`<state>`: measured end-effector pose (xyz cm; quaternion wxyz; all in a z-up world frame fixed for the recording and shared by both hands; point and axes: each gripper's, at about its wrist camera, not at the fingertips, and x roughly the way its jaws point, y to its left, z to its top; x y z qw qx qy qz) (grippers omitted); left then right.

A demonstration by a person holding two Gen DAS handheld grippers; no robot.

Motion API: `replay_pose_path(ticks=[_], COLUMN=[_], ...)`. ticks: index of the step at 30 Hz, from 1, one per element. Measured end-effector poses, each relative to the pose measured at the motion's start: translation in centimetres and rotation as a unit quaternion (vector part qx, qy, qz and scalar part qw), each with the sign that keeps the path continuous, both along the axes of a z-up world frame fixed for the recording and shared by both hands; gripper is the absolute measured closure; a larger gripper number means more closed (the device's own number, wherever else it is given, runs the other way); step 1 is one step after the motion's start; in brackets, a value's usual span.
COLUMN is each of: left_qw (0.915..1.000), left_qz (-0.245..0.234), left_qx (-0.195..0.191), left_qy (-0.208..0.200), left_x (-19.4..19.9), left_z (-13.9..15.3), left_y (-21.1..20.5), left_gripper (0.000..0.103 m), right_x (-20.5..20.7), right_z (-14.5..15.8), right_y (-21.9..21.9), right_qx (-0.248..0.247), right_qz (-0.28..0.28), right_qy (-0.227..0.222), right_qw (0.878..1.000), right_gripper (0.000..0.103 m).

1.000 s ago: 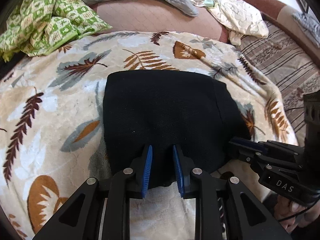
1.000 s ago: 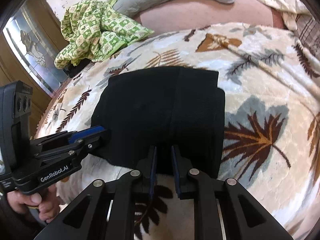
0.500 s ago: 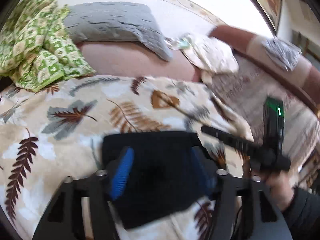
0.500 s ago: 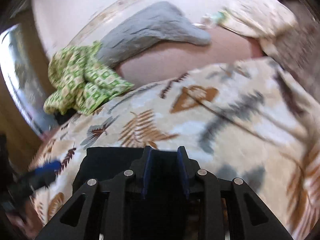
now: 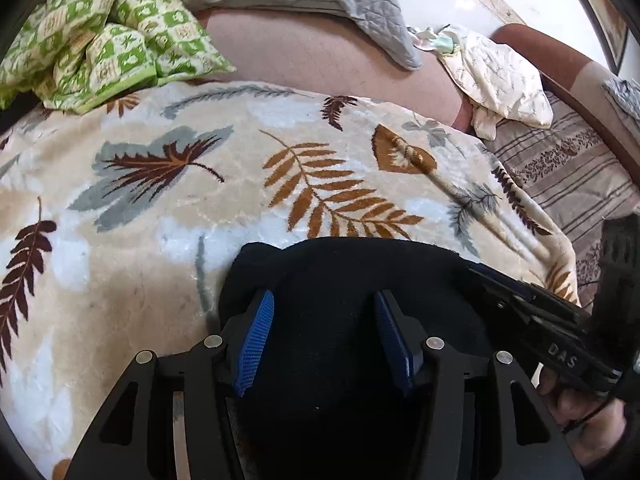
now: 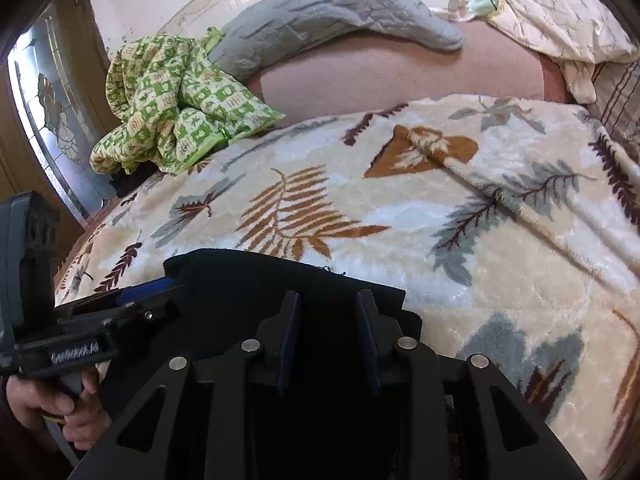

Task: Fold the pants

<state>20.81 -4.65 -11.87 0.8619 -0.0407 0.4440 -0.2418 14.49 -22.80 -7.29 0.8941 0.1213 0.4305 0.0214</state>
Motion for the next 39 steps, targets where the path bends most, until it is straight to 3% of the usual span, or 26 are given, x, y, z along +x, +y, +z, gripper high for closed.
replay_pose_path(ticks=[4,6,9,11,13,16,17,19,22,27,32,35,39], left_qw=[0.999,0.9981,0.9934,0.9888,0.9856,0.9888,0.9894,0.9909,0.9917,0.9916,0.9957,0.9976,0.9964], left_qz=[0.034,0.046,0.046,0.038,0.029,0.013,0.014,0.02,0.034,0.04,0.035,0.024,0.03], left_qx=[0.03,0.035,0.07,0.098,0.12,0.106,0.103,0.092,0.086,0.094,0.064,0.056,0.074], left_qy=[0.0,-0.021,-0.078,-0.106,-0.115,-0.105,-0.102,-0.096,-0.09,-0.08,-0.057,-0.033,-0.028], left_x=[-2.2,-4.6,-9.1,-12.4,-15.2,-18.5,-19.0,-19.6,-19.3,-18.1,-17.1,-16.2,-15.7], left_z=[3.6,5.6,8.0,8.6,8.6,8.6,8.6,8.7,8.8,8.4,8.2,7.7,7.4], left_y=[-0.6,-0.4,-0.5,-0.6,-0.9,-0.7,-0.6,-0.4,0.1,-0.1,0.2,-0.1,-0.5], left_gripper=[0.05,0.049,0.035,0.026,0.026,0.023,0.017,0.01,0.01,0.009,0.001,0.001,0.001], right_x=[-2.8,-5.0,-8.0,-9.0,-9.8,-11.4,-12.0,-12.9,-13.5,-13.4,-12.9,-12.3,-12.0], right_z=[2.5,3.8,4.7,4.6,5.0,6.2,6.5,6.6,6.4,5.5,5.5,5.4,5.3], right_y=[-0.1,-0.7,-2.2,-2.7,-3.1,-3.0,-3.0,-3.1,-3.6,-4.8,-3.7,-2.5,-1.3], right_qx=[-0.013,0.019,0.082,0.095,0.114,0.106,0.11,0.127,0.15,0.192,0.188,0.18,0.173], right_qz=[-0.01,-0.024,-0.07,-0.093,-0.093,-0.079,-0.069,-0.06,-0.066,-0.094,-0.058,-0.028,-0.003], right_qy=[-0.035,-0.053,-0.057,-0.037,-0.026,-0.036,-0.039,-0.046,-0.059,-0.066,-0.059,-0.042,-0.034], right_qw=[0.999,0.998,0.993,0.99,0.989,0.991,0.991,0.989,0.985,0.975,0.979,0.982,0.984], right_gripper=[0.072,0.062,0.052,0.052,0.052,0.051,0.05,0.044,0.039,0.019,0.005,0.003,0.003])
